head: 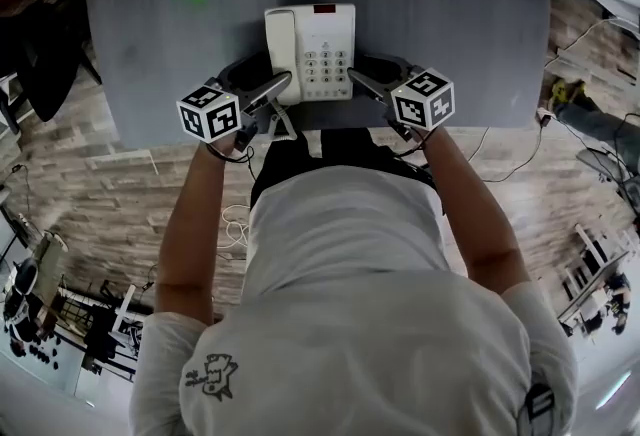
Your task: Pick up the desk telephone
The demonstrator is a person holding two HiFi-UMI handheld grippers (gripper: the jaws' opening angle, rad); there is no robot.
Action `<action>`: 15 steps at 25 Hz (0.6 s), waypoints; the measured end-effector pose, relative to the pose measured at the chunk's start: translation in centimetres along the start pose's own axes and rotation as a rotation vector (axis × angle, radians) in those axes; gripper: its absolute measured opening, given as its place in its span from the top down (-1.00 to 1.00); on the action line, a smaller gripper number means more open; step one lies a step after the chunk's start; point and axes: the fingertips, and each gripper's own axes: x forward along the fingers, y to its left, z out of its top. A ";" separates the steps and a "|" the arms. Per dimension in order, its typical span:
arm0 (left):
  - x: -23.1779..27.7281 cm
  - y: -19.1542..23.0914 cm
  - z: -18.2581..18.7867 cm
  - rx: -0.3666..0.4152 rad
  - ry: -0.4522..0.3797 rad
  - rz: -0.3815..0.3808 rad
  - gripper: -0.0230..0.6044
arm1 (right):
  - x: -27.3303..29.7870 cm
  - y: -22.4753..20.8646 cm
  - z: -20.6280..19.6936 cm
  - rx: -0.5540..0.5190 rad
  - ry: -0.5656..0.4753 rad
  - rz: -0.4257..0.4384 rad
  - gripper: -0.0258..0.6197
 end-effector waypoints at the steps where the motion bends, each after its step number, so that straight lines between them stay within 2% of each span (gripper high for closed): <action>1: 0.1 0.1 0.0 -0.012 -0.006 -0.016 -0.24 | 0.1 -0.1 -0.1 0.005 0.000 0.002 0.49; 7: 0.9 -0.4 -0.7 -0.044 0.000 -0.125 -0.21 | 0.8 -0.6 -0.6 0.009 0.010 0.019 0.57; 11: 1.2 0.1 -0.5 -0.050 -0.006 -0.142 -0.11 | 1.0 -0.6 -0.3 0.018 0.005 0.048 0.60; 15: 1.2 0.1 -0.5 -0.062 -0.014 -0.166 -0.11 | 1.1 -0.4 -0.4 0.043 0.007 0.082 0.62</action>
